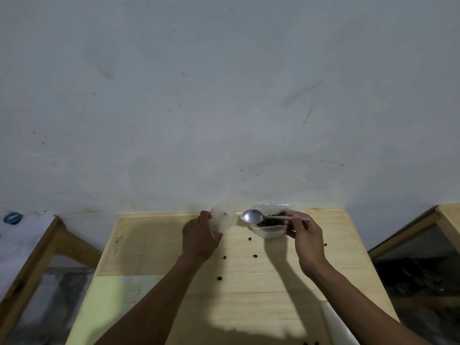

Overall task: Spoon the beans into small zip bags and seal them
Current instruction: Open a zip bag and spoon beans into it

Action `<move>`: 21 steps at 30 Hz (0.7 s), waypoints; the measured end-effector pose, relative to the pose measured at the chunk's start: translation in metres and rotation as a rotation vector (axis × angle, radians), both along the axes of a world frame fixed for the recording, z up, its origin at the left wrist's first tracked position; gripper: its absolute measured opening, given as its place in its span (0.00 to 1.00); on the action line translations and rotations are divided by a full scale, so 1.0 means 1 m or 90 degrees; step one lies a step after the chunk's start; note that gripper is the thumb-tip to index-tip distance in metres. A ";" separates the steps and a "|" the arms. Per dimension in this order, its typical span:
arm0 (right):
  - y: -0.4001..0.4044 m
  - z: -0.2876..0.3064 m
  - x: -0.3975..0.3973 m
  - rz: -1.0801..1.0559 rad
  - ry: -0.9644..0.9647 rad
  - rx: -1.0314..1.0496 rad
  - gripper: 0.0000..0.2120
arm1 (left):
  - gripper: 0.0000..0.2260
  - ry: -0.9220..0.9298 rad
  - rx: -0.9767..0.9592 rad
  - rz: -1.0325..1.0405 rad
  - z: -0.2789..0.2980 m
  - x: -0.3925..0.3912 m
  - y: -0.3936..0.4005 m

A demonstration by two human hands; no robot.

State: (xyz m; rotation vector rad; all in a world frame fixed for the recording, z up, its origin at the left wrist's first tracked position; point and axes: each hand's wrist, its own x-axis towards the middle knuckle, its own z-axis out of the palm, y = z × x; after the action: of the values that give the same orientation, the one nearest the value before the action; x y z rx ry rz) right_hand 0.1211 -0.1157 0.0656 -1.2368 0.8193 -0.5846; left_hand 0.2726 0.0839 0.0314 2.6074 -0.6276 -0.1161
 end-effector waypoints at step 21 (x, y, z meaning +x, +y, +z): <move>-0.007 -0.066 -0.046 0.171 0.255 0.163 0.05 | 0.27 0.028 -0.072 0.046 0.013 -0.032 0.009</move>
State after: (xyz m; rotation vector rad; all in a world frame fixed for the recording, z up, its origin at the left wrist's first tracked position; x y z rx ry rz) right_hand 0.0749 -0.1228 -0.0001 -1.2162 1.0042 -0.0081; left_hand 0.2410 0.0927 0.0441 2.5085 -0.5091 -0.1110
